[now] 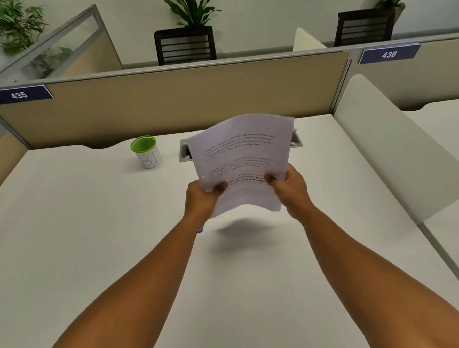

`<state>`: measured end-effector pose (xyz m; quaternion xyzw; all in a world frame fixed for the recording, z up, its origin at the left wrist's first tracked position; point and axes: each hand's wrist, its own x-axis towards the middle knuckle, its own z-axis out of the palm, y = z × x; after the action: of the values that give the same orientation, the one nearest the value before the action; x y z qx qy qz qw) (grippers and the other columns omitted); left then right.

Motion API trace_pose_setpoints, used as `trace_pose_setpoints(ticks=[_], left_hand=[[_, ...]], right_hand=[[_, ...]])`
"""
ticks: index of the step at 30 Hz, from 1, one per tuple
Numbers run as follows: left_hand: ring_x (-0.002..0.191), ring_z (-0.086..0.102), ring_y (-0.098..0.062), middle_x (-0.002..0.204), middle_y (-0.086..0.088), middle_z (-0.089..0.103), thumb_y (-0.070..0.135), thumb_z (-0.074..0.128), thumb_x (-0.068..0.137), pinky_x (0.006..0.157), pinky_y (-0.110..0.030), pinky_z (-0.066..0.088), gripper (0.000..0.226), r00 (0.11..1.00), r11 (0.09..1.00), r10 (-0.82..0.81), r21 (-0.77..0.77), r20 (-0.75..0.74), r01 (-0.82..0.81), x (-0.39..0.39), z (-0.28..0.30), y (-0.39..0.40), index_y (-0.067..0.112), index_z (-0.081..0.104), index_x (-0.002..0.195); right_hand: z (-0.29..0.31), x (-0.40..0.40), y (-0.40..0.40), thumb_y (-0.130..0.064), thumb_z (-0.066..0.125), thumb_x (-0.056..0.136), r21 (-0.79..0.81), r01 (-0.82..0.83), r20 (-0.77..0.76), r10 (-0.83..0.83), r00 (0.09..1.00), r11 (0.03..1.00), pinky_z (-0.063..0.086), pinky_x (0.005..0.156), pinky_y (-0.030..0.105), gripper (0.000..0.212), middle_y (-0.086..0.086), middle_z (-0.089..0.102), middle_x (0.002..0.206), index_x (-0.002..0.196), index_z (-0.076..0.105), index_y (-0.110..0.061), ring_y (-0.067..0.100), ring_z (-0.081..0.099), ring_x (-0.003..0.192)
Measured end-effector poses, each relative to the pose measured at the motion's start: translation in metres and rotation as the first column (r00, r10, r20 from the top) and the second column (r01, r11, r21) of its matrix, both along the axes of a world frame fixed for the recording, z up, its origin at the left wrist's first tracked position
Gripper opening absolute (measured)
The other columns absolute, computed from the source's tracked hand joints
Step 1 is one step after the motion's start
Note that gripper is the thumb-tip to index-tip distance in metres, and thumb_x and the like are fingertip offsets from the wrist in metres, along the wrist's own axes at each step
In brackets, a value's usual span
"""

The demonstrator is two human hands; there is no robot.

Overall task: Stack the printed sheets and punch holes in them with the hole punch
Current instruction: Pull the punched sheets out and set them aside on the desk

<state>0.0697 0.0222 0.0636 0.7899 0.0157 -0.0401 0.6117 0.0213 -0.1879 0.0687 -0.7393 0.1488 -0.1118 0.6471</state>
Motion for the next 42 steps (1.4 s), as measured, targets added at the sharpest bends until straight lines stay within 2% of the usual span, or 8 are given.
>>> trace_pose_setpoints(ticks=[4,8,12,16,23,32,39,42], left_hand=[[0.086,0.065,-0.018,0.105,-0.002,0.070,0.029,0.076,0.084,0.064,-0.019,0.056,0.036,0.999,1.000,0.014,-0.014,0.039,-0.014,-0.005,-0.006,-0.007,0.014,0.068,0.116],[0.094,0.066,-0.024,0.108,-0.002,0.070,0.027,0.077,0.083,0.081,-0.036,0.060,0.041,0.999,0.999,-0.033,0.001,-0.036,0.033,-0.016,-0.021,-0.005,0.013,0.066,0.120],[0.095,0.065,-0.024,0.107,0.002,0.070,0.022,0.079,0.083,0.092,-0.040,0.055,0.042,0.984,0.991,-0.103,0.067,-0.145,0.114,-0.027,-0.042,0.007,0.018,0.065,0.122],[0.100,0.063,-0.029,0.116,-0.003,0.068,0.021,0.073,0.088,0.097,-0.046,0.051,0.043,0.981,0.985,-0.120,0.108,-0.152,0.137,-0.026,-0.042,0.010,0.015,0.062,0.129],[0.100,0.068,-0.024,0.115,-0.001,0.070,0.030,0.069,0.091,0.082,-0.035,0.059,0.040,0.974,0.978,-0.174,0.093,-0.144,0.188,-0.011,-0.027,-0.002,0.016,0.063,0.127],[0.105,0.066,-0.020,0.120,0.001,0.067,0.028,0.056,0.099,0.095,-0.044,0.054,0.024,0.927,0.971,-0.221,0.018,-0.303,0.237,0.001,-0.033,-0.044,0.021,0.060,0.121],[0.089,0.070,-0.014,0.109,-0.004,0.072,0.020,0.060,0.097,0.062,-0.020,0.054,0.015,0.848,0.954,-0.275,-0.019,-0.452,0.300,0.010,-0.038,-0.100,0.013,0.068,0.106],[0.081,0.068,-0.017,0.106,-0.006,0.074,0.020,0.059,0.096,0.072,-0.025,0.059,0.012,0.821,0.929,-0.313,0.027,-0.478,0.370,0.016,-0.041,-0.128,0.014,0.070,0.098]], right_hand=[[-0.004,-0.005,0.002,-0.013,0.064,0.092,-0.023,0.058,-0.008,-0.058,0.998,0.998,0.056,0.088,0.039,0.036,0.006,0.067,0.117,0.127,0.058,-0.016,0.026,0.062,0.104],[-0.022,-0.019,0.000,-0.015,0.064,0.091,-0.113,0.009,-0.047,-0.015,0.999,0.994,0.056,0.080,0.027,0.031,0.001,0.066,0.112,0.120,0.056,-0.023,0.024,0.062,0.103],[-0.048,-0.035,-0.004,-0.010,0.061,0.092,-0.220,-0.085,-0.216,0.037,0.976,0.972,0.051,0.096,0.044,0.042,0.005,0.063,0.125,0.132,0.053,-0.021,0.029,0.059,0.111],[-0.053,-0.036,-0.011,-0.011,0.056,0.096,-0.230,-0.075,-0.232,0.020,0.973,0.970,0.049,0.092,0.037,0.035,0.005,0.064,0.124,0.130,0.056,-0.019,0.028,0.059,0.109],[-0.045,-0.027,-0.022,-0.015,0.056,0.094,-0.252,-0.034,-0.200,-0.018,0.980,0.967,0.051,0.085,0.034,0.031,0.003,0.065,0.120,0.125,0.055,-0.013,0.022,0.061,0.104],[-0.044,-0.024,-0.058,-0.012,0.054,0.092,-0.301,0.046,-0.287,-0.136,0.948,0.952,0.041,0.066,0.021,0.029,-0.003,0.057,0.105,0.121,0.055,-0.011,0.017,0.055,0.090],[-0.042,-0.026,-0.112,-0.004,0.046,0.086,-0.384,0.102,-0.352,-0.248,0.903,0.918,0.035,0.053,0.017,0.023,0.004,0.060,0.099,0.103,0.059,-0.014,0.015,0.055,0.076],[-0.045,-0.028,-0.137,-0.001,0.045,0.082,-0.425,0.135,-0.355,-0.302,0.885,0.895,0.036,0.051,0.020,0.029,0.008,0.063,0.097,0.102,0.064,-0.009,0.023,0.058,0.080]])
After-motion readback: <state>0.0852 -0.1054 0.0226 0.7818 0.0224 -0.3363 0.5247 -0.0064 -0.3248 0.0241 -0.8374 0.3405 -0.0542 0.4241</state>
